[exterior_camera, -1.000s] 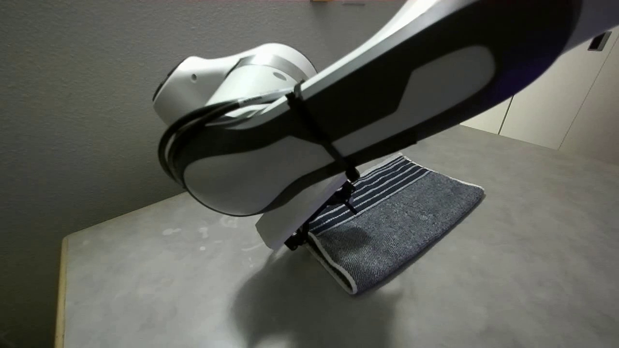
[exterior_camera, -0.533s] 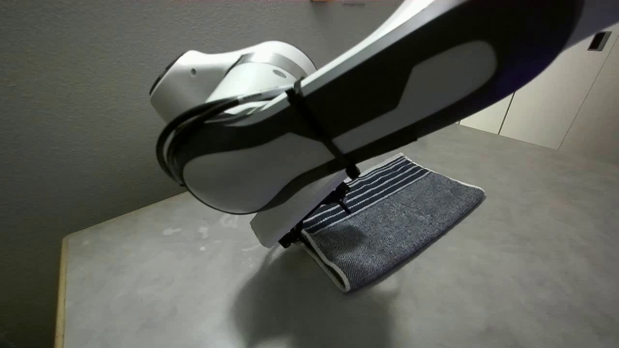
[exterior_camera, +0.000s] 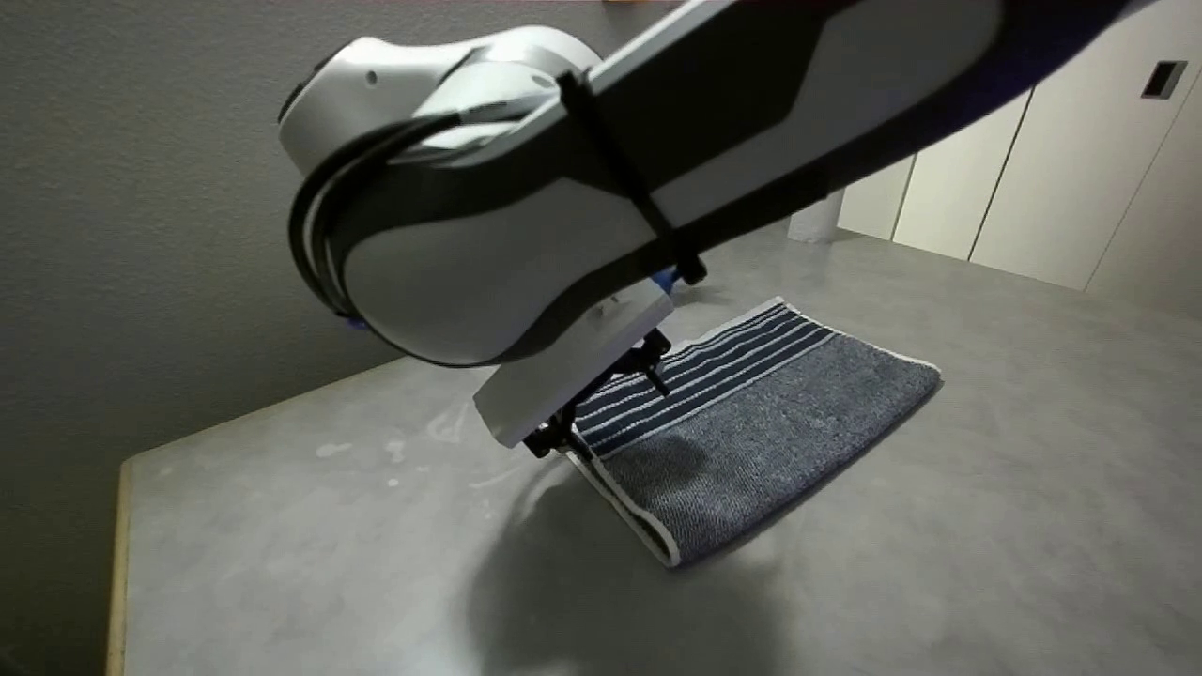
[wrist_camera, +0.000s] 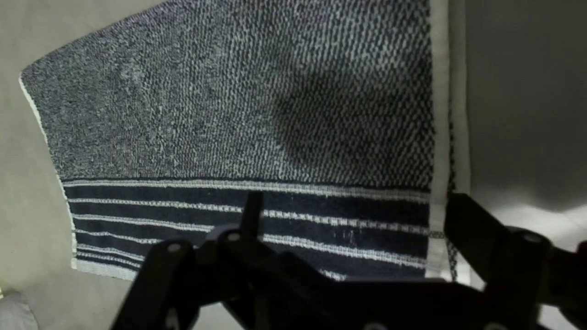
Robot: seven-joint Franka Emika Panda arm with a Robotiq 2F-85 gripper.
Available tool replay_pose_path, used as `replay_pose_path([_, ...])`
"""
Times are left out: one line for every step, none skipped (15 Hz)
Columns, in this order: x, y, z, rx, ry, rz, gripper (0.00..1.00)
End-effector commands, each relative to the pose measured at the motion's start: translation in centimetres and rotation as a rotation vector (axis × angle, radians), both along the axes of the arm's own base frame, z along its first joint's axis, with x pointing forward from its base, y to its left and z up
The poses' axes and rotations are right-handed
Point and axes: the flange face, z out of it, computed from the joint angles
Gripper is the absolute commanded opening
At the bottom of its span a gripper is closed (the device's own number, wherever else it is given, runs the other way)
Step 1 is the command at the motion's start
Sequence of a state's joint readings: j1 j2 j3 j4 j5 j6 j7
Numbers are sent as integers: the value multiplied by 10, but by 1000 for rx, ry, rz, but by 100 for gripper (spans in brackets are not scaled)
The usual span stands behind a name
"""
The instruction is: Fold the towel on the table
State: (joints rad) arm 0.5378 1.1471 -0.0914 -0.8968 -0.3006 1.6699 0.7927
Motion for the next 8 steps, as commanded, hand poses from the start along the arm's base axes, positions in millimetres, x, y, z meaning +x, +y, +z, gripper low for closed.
replay_pose_path([4,-6,-9,114,-33,37,100])
replay_pose_path([6,-7,-14,139,-45,43,100])
replay_pose_path([6,-8,-20,165,-60,52,100])
replay_pose_path([6,-10,-25,184,-68,56,100])
replay_pose_path([5,-12,-25,195,-68,60,100])
replay_pose_path([4,-13,-23,208,-68,58,100])
replay_pose_path([2,-16,-23,208,-62,57,100])
replay_pose_path([-1,-17,-21,201,-56,52,100])
